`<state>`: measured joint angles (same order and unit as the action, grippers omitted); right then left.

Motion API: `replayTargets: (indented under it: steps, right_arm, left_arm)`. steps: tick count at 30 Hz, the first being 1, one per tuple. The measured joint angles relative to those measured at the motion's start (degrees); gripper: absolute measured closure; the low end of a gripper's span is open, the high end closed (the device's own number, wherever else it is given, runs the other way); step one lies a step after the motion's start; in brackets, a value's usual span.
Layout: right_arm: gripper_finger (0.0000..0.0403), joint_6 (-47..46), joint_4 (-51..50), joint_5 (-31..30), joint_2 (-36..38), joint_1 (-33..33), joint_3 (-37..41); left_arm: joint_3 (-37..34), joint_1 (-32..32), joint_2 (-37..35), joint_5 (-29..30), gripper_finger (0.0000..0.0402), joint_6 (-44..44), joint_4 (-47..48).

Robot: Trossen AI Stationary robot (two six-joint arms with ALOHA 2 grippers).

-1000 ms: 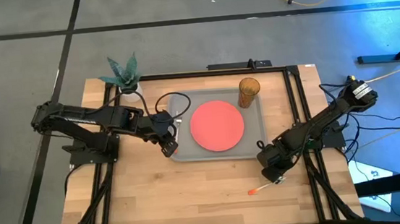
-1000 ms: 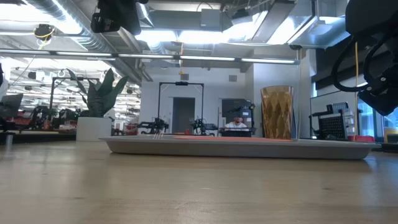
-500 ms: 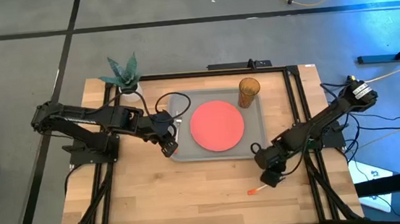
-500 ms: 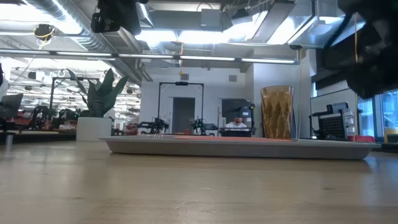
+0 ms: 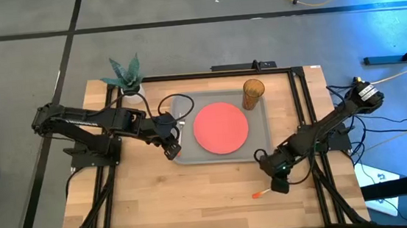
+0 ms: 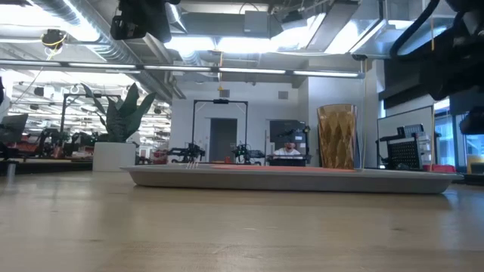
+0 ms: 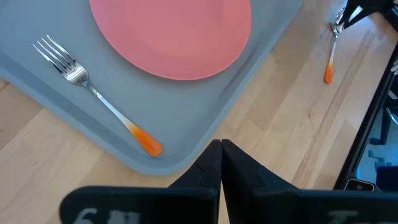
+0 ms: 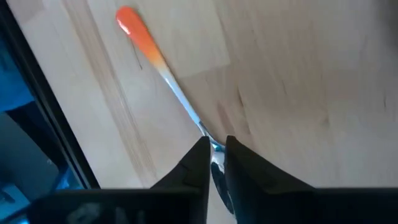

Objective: Pick and place plate/cup/fork/spoon on tray
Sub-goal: Put the orange spoon on the right side of the orange fork on the gray serving tray

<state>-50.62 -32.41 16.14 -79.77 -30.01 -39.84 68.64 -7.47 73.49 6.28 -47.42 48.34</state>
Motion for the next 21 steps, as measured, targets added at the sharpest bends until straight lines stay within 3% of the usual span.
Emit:
replayTargets:
  steps: [7,10,15,21]
  right_arm:
    - [0.0314,5.95,1.84,0.28,0.0,-2.31,0.01]
    - [0.0311,7.88,4.06,0.13,0.0,-3.63,0.01]
    - [0.0311,9.54,4.49,-5.29,0.0,-5.39,0.01]
    - [0.0311,11.14,5.12,-5.59,-2.16,-5.56,0.01]
  left_arm:
    - [0.0,-0.01,0.0,0.0,0.0401,-0.04,0.02]
    - [0.0,-0.02,0.0,0.0,0.0401,-0.13,0.02]
    - [0.0,0.0,0.0,0.01,0.0401,-0.22,0.02]
    - [0.0,0.0,0.0,0.19,0.0401,-0.22,0.0]
